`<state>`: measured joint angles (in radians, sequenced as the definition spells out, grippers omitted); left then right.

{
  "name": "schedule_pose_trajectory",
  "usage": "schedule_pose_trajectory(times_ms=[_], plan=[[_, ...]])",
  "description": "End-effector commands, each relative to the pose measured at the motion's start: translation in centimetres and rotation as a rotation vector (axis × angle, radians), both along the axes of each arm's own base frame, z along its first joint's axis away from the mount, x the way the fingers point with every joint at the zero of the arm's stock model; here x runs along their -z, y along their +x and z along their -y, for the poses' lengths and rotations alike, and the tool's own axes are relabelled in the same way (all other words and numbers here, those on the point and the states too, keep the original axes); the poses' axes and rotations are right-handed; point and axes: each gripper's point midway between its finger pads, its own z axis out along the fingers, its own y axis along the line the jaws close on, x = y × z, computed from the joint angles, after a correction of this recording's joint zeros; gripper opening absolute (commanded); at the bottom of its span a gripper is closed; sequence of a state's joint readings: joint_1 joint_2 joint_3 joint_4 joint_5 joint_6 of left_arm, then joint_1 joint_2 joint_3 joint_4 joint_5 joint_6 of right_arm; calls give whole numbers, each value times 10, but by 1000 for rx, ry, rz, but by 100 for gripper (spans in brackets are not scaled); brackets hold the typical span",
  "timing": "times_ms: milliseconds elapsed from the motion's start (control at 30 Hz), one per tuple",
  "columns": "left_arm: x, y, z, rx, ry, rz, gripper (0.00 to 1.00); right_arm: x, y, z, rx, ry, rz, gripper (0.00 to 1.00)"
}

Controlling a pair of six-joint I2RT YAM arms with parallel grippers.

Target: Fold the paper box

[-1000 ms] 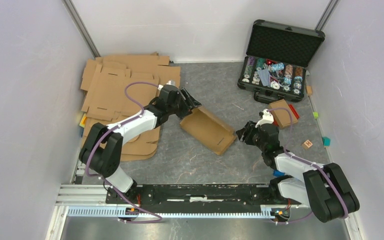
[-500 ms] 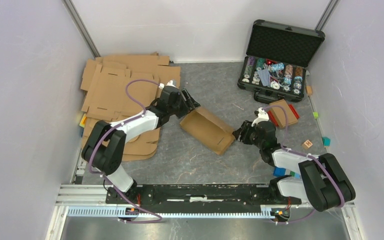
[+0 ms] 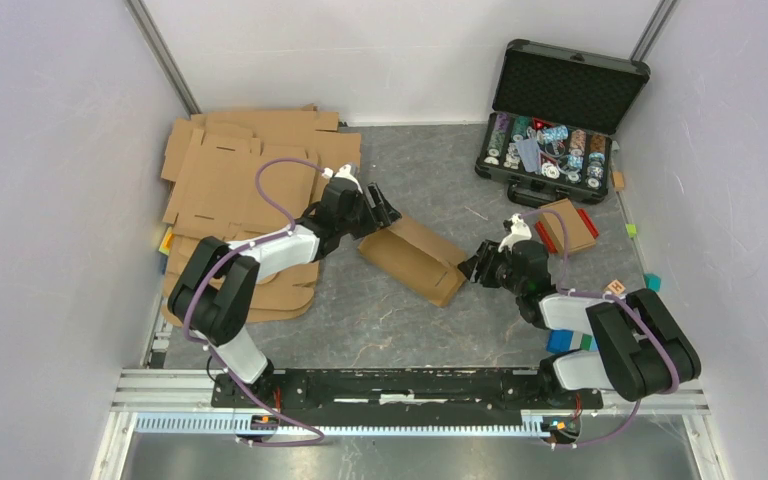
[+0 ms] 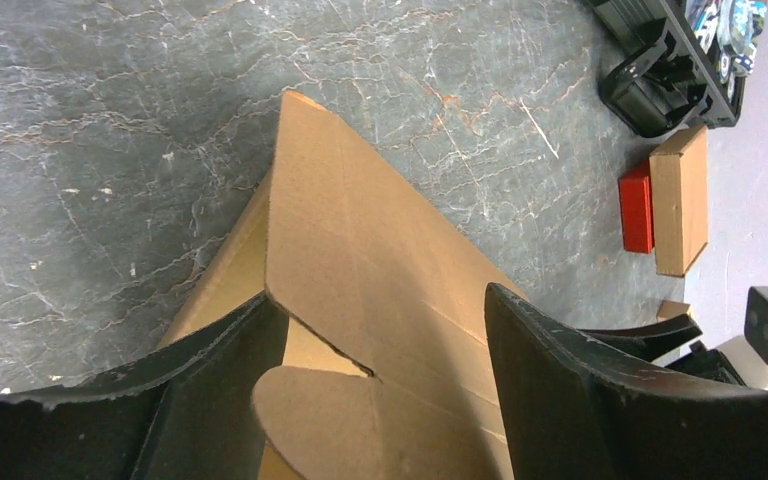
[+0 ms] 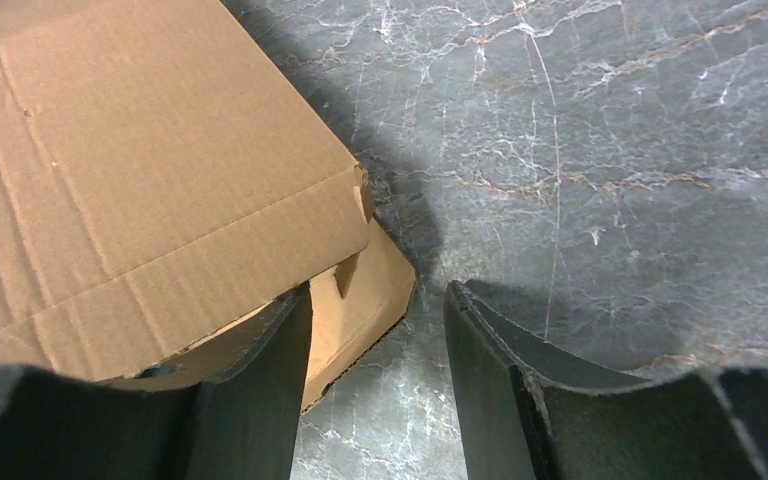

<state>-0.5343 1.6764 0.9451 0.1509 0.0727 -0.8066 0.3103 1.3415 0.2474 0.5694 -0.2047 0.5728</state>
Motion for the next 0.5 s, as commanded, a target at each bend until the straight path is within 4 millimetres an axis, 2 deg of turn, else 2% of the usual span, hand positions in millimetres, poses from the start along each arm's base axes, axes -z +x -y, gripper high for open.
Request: schedule_pose_trajectory(times_ms=[0,133,300,467], plan=[[-5,1,10,80,-28,61,79,-15,11,-13,-27,58,42,57],[-8,0,13,88,-44,58,79,-13,15,-10,-12,34,41,57],[-14,1,4,65,-11,84,82,-15,19,-3,6,-6,59,58],[-25,1,-3,43,5,126,88,-18,22,-8,-13,0,48,57]])
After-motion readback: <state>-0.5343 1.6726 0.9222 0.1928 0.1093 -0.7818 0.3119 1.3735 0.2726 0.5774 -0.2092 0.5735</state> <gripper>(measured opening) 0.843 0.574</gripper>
